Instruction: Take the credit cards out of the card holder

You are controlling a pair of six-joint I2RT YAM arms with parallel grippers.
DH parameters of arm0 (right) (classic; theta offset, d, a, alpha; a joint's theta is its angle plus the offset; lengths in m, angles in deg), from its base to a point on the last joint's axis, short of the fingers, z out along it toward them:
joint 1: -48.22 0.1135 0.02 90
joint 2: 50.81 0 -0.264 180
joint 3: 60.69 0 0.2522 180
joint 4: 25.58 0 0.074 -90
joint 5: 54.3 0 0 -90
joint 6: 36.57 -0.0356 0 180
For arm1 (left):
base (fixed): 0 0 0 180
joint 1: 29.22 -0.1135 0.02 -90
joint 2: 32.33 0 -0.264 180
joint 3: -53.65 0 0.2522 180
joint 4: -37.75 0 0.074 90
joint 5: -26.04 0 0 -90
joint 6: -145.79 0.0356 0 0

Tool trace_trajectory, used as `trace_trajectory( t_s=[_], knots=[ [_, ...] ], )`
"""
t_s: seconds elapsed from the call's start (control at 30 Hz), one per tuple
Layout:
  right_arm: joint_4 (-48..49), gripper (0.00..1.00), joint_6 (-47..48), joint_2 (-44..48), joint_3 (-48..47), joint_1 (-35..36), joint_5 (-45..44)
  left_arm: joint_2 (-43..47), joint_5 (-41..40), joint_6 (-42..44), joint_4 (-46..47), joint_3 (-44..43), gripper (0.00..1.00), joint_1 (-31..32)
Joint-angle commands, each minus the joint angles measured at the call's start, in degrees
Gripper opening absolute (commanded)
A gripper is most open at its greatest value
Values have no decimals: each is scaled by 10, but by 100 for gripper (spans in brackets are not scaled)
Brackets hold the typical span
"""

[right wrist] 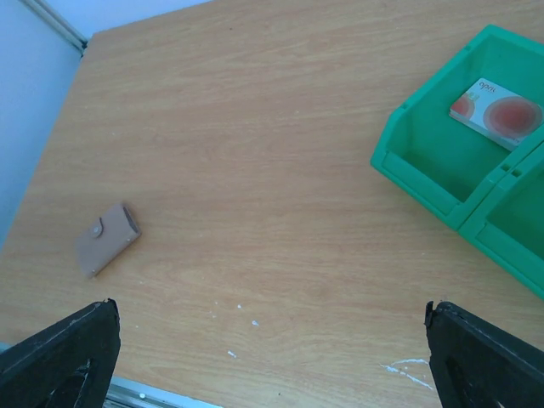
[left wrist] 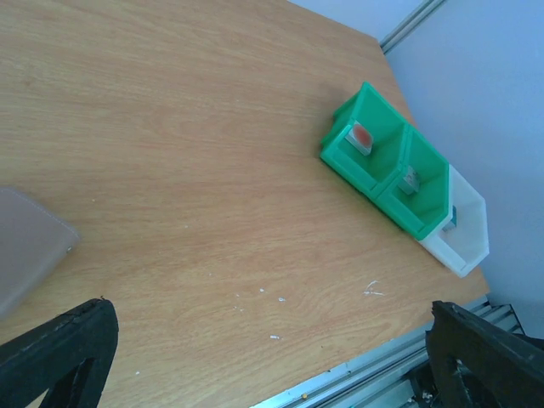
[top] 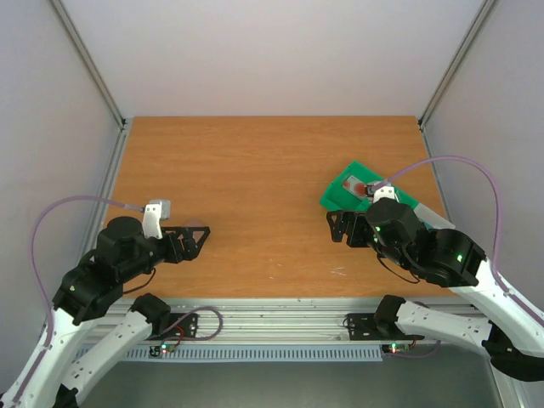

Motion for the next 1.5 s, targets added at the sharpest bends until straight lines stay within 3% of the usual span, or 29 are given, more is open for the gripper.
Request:
trace_trajectory(
  t_s=[0.0, 0.33, 0.77, 1.07, 1.47],
  knots=[
    [-11, 98, -14, -2, 6, -5, 5, 6, -25, -5, 0, -5, 99, 1],
    [-23, 98, -17, -8, 5, -5, 13, -27, -122, -28, -22, -6, 99, 1],
    [-16, 98, -9, -7, 6, -5, 57, -209, -241, -53, -18, 10, 99, -20],
    [10, 98, 9, 10, 24, -5, 99, -355, -130, -38, 121, 56, 99, -154],
    [28, 98, 21, 33, 51, -5, 120, -517, -107, -8, 233, 89, 99, -190]
  ],
)
